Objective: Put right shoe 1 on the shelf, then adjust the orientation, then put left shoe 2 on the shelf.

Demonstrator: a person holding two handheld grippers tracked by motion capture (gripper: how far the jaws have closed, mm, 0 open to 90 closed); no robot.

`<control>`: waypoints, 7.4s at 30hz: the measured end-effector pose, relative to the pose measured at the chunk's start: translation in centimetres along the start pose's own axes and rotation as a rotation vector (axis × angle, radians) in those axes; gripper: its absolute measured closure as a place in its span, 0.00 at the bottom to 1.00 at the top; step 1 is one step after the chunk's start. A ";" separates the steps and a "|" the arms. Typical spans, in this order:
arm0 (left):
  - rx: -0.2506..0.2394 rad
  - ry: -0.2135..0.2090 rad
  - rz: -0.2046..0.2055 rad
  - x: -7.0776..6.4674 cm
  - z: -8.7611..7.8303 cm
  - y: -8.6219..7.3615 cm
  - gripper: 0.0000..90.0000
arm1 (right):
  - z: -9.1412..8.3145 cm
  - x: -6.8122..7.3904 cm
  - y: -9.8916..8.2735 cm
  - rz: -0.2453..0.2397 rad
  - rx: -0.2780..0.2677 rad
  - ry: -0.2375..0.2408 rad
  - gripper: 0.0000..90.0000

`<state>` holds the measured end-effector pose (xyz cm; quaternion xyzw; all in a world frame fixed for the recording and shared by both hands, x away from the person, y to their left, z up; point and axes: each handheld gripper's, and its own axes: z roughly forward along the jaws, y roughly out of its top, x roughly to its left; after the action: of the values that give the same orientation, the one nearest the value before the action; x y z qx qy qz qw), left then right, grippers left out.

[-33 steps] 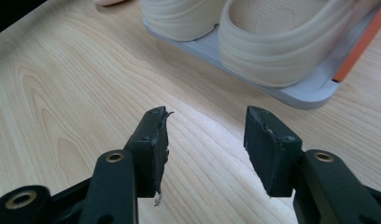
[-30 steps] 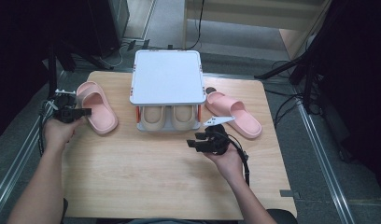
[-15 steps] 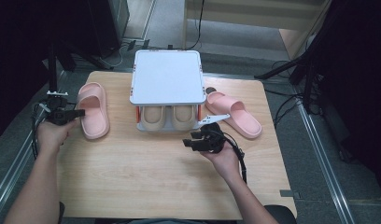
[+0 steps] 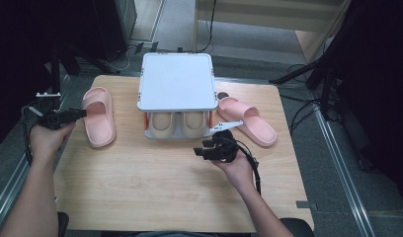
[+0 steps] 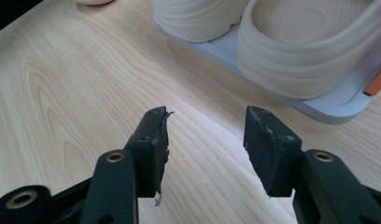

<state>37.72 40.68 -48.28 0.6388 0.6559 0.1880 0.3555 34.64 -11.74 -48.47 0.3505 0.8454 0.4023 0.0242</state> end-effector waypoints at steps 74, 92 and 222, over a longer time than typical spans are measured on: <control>0.133 0.026 -0.009 -2.0 3.5 2.0 0.92 | -2.6 -1.0 -1.6 0.061 -0.075 -0.021 0.57; 0.110 0.026 0.033 -6.2 1.2 8.2 0.92 | -1.8 -1.0 -0.2 0.042 -0.080 0.018 0.57; 0.074 -0.165 0.220 -16.8 -3.2 11.1 0.57 | -5.9 -8.0 -0.7 0.145 -0.162 -0.085 0.61</control>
<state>42.12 26.25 -34.59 0.7327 0.5570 0.1483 0.3618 38.36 -20.88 -46.87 0.4242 0.7809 0.4548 0.0590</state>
